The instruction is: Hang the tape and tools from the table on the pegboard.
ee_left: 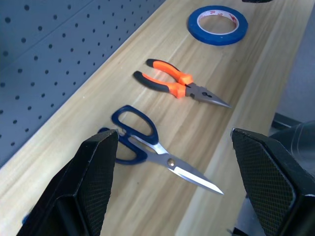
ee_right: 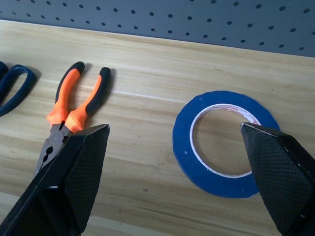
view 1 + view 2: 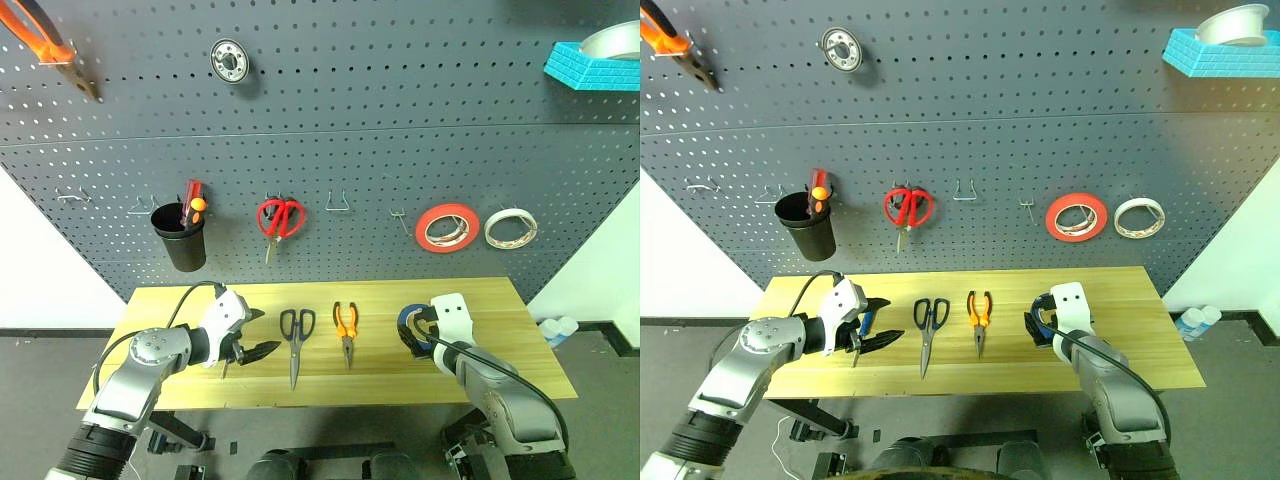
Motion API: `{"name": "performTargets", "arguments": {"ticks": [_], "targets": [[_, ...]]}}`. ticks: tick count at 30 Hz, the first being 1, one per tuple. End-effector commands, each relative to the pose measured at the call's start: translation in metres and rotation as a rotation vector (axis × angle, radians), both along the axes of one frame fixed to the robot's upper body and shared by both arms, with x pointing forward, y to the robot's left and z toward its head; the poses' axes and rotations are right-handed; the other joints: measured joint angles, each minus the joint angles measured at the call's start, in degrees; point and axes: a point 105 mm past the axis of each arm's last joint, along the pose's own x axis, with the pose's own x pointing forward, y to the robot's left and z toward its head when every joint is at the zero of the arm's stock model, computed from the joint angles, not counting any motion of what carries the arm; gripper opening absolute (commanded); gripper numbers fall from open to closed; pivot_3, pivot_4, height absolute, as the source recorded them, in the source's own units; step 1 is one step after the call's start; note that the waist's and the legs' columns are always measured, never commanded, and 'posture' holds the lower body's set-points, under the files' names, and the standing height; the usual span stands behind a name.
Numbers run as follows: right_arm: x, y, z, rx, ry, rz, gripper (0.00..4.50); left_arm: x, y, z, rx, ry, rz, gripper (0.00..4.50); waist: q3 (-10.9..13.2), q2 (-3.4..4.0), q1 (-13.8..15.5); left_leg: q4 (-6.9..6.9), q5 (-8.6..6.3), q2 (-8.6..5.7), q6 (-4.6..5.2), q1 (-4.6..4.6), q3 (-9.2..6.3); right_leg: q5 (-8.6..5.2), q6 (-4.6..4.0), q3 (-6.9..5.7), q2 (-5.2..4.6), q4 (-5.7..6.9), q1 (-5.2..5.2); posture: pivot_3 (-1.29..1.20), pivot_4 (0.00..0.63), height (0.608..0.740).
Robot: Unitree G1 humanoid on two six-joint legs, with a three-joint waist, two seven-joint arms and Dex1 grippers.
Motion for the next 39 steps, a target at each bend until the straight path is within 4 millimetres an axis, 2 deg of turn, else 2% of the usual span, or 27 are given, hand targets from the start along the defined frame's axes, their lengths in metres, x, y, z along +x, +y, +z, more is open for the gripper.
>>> {"name": "performTargets", "arguments": {"ticks": [1, 9, 18, 25, 31, 36, 39], "targets": [[0.006, 0.007, 0.012, 0.004, -0.054, 0.013, 4.5, 0.003, -0.001, 0.011, 0.006, -0.042, -0.015, 3.82, 0.0, 0.02, 0.2, 0.0, 0.0, 0.0, 0.0, 0.0, 0.0, 0.0, 0.0, 0.0, 0.0, 0.0, 0.0, -0.1, 0.0, 0.717], [0.016, 0.015, 0.019, 0.028, -0.095, -0.003, 4.5, 0.005, 0.0, 0.011, 0.017, -0.032, -0.011, 3.82, 0.0, 0.02, 0.6, -0.08, 0.0, 0.0, 0.0, 0.0, 0.0, 0.01, 0.0, 0.01, 0.0, 0.01, -0.05, -0.1, 0.0, 0.717], [0.028, 0.034, 0.008, -0.004, -0.041, 0.015, 4.5, 0.004, 0.001, 0.013, 0.012, -0.004, 0.0, 3.82, 0.0, 0.03, 0.6, -0.09, 0.0, 0.0, -0.01, 0.0, -0.01, 0.01, 0.0, 0.02, 0.01, 0.03, -0.07, -0.1, 0.001, 0.717], [0.026, 0.051, 0.002, 0.018, 0.004, 0.072, 4.5, -0.005, 0.001, 0.017, 0.015, 0.029, -0.019, 3.82, 0.6, 0.05, 0.6, -0.08, 0.0, 0.0, 0.0, 0.0, 0.0, 0.01, -0.01, 0.06, 0.0, 0.05, -0.09, -0.1, 0.056, 0.717], [0.02, 0.053, 0.003, 0.008, 0.012, 0.086, 4.5, -0.016, 0.0, 0.024, 0.008, 0.052, -0.03, 3.82, 2.3, 0.1, 0.6, -0.11, 0.0, 0.01, 0.01, -0.15, 0.02, 0.01, -0.02, 0.11, -0.01, 0.04, -0.25, -0.1, 0.1, 0.717], [0.017, 0.051, 0.001, 0.003, 0.028, 0.089, 4.5, -0.024, -0.007, 0.031, -0.045, 0.047, -0.079, 3.82, 3.5, 0.08, 0.6, -0.18, 0.0, 0.01, 0.01, -0.25, 0.06, 0.01, -0.03, 0.14, -0.03, 0.06, -0.41, -0.1, 0.115, 0.717], [0.018, 0.052, 0.001, 0.002, 0.028, 0.096, 4.5, -0.025, -0.039, 0.004, -0.005, 0.092, -0.08, 3.82, 3.9, 0.16, 0.8, -0.19, 0.0, 0.01, 0.01, -0.25, 0.1, 0.02, -0.02, 0.16, -0.05, 0.05, -0.42, -0.1, 0.119, 0.717]]}}
